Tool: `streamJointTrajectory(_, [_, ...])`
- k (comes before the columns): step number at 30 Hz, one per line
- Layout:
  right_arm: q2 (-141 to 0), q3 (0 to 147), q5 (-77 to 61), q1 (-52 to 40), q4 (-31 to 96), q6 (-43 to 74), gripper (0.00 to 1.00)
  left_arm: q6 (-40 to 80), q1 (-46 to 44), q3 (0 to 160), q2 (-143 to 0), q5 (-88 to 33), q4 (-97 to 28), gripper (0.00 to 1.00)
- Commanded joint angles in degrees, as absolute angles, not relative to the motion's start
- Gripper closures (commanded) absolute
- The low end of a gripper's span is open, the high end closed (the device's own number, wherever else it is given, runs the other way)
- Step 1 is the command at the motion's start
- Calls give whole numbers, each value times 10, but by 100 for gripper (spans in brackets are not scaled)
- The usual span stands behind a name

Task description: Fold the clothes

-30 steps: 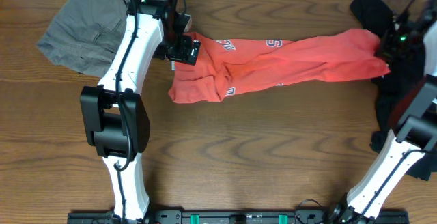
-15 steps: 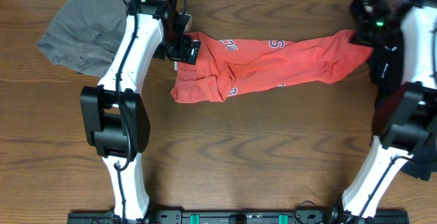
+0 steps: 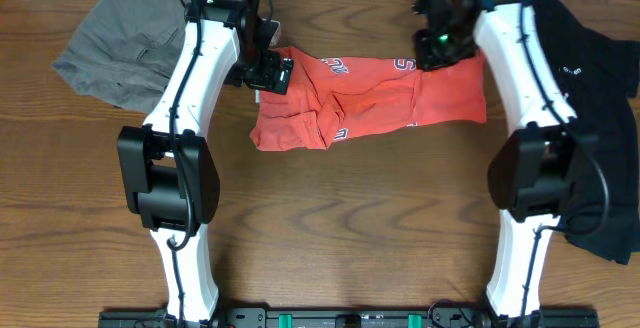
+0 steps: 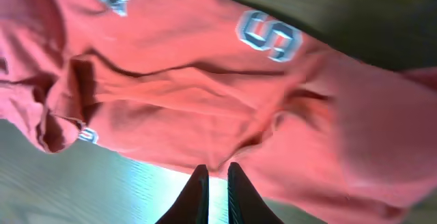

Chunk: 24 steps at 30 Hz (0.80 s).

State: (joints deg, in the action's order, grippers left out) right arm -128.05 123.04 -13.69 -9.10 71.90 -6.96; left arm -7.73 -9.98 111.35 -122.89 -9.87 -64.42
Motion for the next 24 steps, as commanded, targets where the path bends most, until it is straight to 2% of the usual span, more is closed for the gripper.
streamJointTrajectory(1, [-1301, 1235, -122, -118, 712, -65, 90, -83, -99, 1127, -1210, -93, -645, 2])
streamJointTrajectory(5, [-1323, 1235, -122, -138, 713, -65, 90, -83, -99, 1127, -1210, -93, -643, 2])
streamJointTrajectory(13, [-1323, 1247, -120, -132, 710, -62, 60, -83, -99, 1125, -1210, -94, -641, 2])
streamJointTrajectory(19, [-1314, 1287, -120, -101, 742, -62, 47, -83, -99, 1093, -1219, -141, -630, 2])
streamJointTrajectory(24, [-1312, 1336, -120, -70, 781, -60, 44, -83, -99, 1053, -1225, -146, -598, 2])
